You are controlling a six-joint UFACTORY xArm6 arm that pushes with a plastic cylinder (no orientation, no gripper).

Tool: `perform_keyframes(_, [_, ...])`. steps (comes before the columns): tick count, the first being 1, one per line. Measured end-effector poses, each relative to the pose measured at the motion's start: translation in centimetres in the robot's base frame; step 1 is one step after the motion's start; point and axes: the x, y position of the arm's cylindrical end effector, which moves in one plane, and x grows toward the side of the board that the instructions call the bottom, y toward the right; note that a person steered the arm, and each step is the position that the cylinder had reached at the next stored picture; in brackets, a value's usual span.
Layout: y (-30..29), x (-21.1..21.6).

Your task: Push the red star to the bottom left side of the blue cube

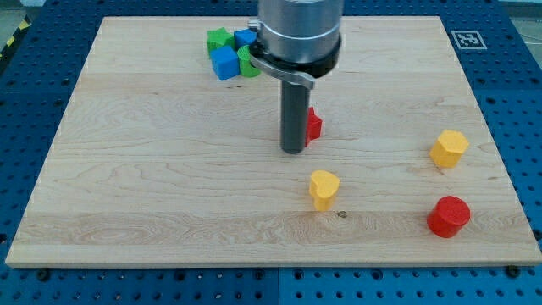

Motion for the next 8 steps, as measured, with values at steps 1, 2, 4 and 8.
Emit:
perform_keyframes(1, [3.7, 1.3])
perform_keyframes(2, [7.0, 1.2])
perform_keyframes(4, [0.2, -3.3])
perform_keyframes(8, [-17.3, -7.8])
